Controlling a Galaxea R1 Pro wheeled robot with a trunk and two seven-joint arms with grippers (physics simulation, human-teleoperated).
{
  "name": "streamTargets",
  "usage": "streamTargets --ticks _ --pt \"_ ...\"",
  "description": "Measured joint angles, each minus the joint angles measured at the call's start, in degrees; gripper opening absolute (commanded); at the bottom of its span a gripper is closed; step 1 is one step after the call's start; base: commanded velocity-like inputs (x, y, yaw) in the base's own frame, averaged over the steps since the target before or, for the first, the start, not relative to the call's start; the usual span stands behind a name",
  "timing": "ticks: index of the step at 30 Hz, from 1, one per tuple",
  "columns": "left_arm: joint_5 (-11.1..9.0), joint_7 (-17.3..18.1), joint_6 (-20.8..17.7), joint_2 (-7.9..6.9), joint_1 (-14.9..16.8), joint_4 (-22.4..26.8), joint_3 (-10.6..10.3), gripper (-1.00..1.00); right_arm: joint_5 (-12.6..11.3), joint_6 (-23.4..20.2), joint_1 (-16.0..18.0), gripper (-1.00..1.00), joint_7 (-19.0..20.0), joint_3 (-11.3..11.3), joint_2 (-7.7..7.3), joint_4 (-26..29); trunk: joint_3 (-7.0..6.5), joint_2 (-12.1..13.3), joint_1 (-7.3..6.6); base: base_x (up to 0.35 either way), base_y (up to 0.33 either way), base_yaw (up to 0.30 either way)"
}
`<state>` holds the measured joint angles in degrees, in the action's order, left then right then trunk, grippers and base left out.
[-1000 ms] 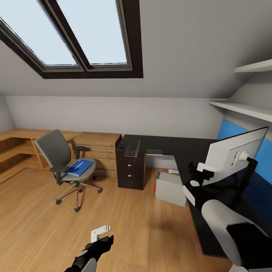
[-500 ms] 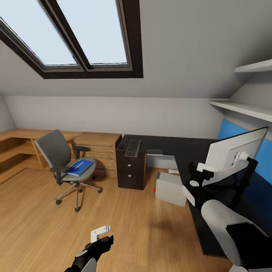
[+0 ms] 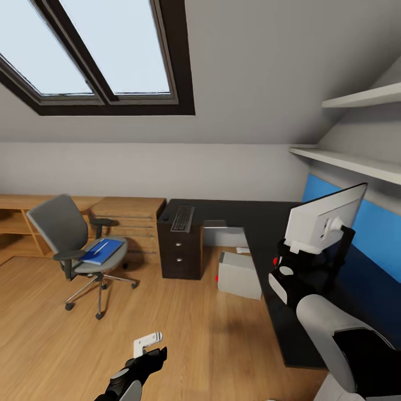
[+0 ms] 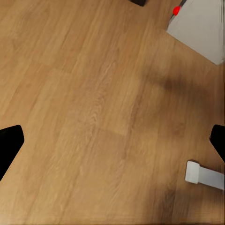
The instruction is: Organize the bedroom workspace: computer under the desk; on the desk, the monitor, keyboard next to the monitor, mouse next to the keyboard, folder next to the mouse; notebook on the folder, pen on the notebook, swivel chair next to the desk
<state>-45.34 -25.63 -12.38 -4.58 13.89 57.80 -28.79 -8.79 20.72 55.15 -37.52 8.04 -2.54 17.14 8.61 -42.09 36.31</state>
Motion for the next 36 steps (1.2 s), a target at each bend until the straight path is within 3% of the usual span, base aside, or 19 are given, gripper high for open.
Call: streamTargets --ticks 26,36 --pt "0.0 0.0 0.0 0.01 0.0 0.0 0.0 1.0 0.1 -0.1 0.0 1.0 0.0 0.2 0.82 -0.1 0.0 0.0 0.0 0.0 0.001 -0.031" --pt "0.0 0.0 0.0 0.04 0.0 0.0 -0.1 1.0 0.1 -0.1 0.0 1.0 0.0 0.3 0.82 -0.1 0.0 0.0 0.0 0.0 0.134 0.0"
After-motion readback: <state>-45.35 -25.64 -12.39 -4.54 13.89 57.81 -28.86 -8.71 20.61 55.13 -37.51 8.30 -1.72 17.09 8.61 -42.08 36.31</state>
